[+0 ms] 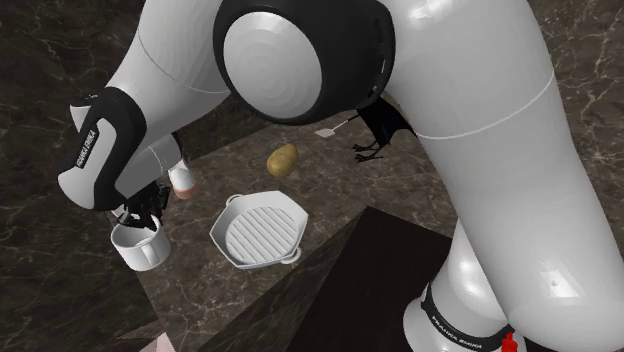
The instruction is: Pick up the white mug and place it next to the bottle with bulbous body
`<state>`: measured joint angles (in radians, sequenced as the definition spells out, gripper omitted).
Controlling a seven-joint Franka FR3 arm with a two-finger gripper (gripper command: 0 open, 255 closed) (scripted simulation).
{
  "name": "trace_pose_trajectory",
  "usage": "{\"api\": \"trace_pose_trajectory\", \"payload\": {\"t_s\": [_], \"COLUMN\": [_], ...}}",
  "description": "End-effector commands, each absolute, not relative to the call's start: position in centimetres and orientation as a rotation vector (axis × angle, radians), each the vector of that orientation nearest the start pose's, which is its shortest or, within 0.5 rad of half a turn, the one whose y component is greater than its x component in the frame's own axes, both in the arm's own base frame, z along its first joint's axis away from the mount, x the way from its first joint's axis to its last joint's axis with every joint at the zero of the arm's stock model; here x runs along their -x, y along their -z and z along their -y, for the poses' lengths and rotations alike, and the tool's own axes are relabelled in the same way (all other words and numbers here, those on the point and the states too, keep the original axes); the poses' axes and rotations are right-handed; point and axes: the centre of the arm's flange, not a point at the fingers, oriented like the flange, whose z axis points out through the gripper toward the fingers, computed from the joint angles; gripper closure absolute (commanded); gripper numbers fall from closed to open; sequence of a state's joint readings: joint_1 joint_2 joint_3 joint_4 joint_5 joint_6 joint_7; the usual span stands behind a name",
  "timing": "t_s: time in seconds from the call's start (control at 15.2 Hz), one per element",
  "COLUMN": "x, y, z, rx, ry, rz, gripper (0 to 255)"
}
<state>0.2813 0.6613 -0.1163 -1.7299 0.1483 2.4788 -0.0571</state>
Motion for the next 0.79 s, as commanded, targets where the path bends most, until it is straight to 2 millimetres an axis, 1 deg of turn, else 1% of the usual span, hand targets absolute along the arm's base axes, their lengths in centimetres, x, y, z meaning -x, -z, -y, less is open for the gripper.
{"api": "trace_pose_trajectory", "payload": {"t_s": [0.0,0.53,0.59,0.73], "x": [-66.82,-66.82,-66.82,-66.81], "y": [-20.06,-19.86,-19.85,-19.85], "z": [-11.84,-11.84,-11.84,-11.84], "rx": [3.099,3.099,3.099,3.099], "ry": [0.146,0.146,0.146,0.146], "rz": [0.213,0.213,0.213,0.213], "gripper": [255,255,0,0]}}
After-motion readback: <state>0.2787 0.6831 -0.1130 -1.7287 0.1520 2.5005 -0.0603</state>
